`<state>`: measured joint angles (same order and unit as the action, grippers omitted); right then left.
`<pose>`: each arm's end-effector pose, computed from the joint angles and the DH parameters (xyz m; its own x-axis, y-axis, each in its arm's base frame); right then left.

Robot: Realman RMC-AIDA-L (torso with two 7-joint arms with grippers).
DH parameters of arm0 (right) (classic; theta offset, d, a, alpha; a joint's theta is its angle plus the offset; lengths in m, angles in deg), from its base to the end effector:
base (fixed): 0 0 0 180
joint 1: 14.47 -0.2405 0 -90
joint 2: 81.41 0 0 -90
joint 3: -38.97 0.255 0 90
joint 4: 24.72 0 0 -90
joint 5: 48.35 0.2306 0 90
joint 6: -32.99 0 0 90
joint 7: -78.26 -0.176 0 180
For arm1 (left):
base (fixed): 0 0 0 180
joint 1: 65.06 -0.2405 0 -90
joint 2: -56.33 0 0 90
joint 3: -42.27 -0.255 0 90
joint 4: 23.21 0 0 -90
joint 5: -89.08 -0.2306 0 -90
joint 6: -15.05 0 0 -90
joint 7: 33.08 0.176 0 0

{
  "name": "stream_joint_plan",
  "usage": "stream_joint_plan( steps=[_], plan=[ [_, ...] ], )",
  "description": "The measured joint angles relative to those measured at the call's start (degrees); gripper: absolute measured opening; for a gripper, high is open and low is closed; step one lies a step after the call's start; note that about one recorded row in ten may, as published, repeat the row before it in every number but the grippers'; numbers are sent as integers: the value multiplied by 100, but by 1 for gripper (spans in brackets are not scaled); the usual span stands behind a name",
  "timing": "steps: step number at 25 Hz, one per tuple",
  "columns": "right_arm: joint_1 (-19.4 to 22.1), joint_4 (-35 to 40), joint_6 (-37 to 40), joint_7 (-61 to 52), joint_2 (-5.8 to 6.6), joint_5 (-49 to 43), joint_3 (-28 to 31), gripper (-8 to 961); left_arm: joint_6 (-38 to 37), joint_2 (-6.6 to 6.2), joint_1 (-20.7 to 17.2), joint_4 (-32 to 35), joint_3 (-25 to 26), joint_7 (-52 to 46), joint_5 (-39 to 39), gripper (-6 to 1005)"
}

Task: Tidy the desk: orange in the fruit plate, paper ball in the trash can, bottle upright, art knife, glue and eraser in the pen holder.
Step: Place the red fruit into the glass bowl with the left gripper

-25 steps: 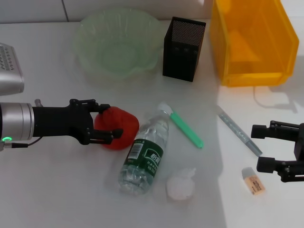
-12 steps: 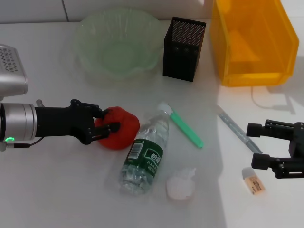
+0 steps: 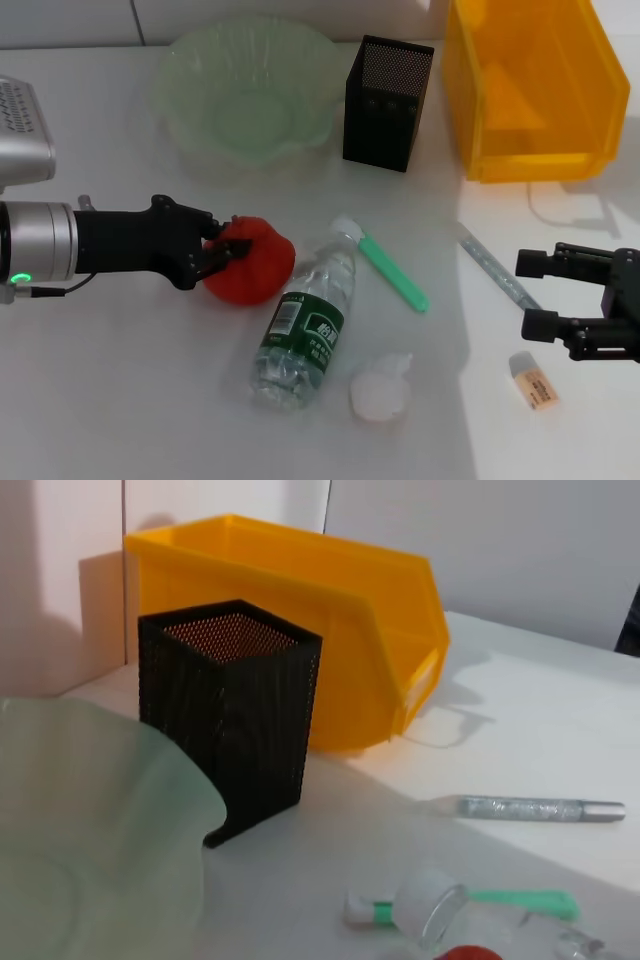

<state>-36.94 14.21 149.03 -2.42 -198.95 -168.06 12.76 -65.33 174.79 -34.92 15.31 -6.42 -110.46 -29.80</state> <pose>0.2816 0.2667 0.0190 0.6500 -0.4341 -0.6237 -0.4677 -0.8754 0.1218 -0.2807 0.3627 -0.0473 0.9017 0.3128 0.2985 0.3831 -0.8980 -0.2164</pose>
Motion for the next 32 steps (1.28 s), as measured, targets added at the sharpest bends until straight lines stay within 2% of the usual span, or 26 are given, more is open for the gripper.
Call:
stream_joint_plan(
  steps=[2,7,8,10,14,17,19,20,24,27,32],
  plan=[
    [-7,-6,-2,-2,0,1,7,839,-57,-5,22,7,3,-16,34,155],
    [-14,-22,-11,-4,4,29,54,839,-336,-17,44,300,15,-170,775,125],
    [-14,-24,-12,-5,5,33,57,839,-233,-11,44,358,21,-167,1311,119],
    [-13,-25,-16,-6,4,35,61,839,-121,-8,65,359,24,-152,1606,107],
    [-7,-27,-42,-9,-1,41,73,840,557,22,190,271,-16,-44,2364,89],
    [5,-48,-69,-10,-1,48,74,840,1316,34,426,-56,-139,81,2828,77],
    [5,-119,-78,-9,0,52,76,840,1677,39,592,-248,-185,96,2929,69],
    [1,-175,-92,0,2,54,78,840,2148,44,837,-527,-233,53,2968,65],
    [-8,-300,-184,16,6,56,81,840,2593,63,1064,-763,-431,16,2986,64],
    [5,-329,-219,20,-1,56,81,840,2828,72,1087,-782,-702,86,3191,66],
    [33,-442,-246,37,-7,56,81,840,2841,73,952,-751,-842,364,3752,330]
  ],
)
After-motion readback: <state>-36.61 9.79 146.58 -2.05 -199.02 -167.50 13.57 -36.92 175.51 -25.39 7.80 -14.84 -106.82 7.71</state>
